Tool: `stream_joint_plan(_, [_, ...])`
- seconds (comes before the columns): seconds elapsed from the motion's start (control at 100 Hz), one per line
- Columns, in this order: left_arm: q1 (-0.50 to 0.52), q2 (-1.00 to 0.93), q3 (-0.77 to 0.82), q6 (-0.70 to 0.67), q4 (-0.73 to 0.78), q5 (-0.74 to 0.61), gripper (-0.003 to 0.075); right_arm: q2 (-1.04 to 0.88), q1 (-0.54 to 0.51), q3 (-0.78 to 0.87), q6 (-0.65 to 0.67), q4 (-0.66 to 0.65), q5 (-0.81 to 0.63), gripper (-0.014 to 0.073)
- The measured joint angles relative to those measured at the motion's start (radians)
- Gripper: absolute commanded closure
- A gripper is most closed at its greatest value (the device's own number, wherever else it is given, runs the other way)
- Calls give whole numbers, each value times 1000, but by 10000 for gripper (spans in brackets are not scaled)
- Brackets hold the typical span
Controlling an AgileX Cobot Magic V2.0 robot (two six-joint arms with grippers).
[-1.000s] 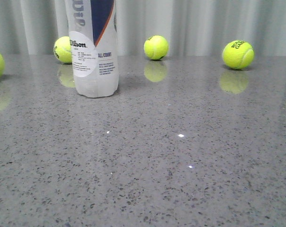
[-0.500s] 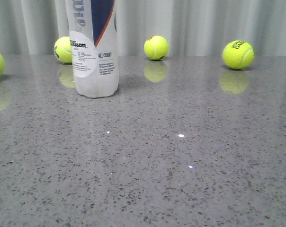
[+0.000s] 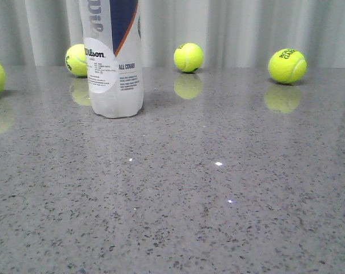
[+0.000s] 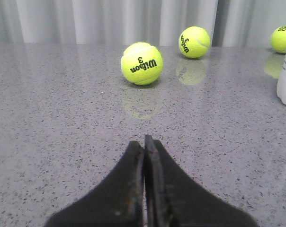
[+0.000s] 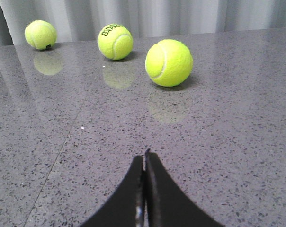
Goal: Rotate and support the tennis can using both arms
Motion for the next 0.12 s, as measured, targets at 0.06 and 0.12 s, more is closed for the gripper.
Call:
stream_joint_plan(0.06, [0,0,0,0,0,0,741,0,0,0,0,0,0,658])
stream_joint_plan(0.12, [0,0,0,0,0,0,741,0,0,0,0,0,0,658])
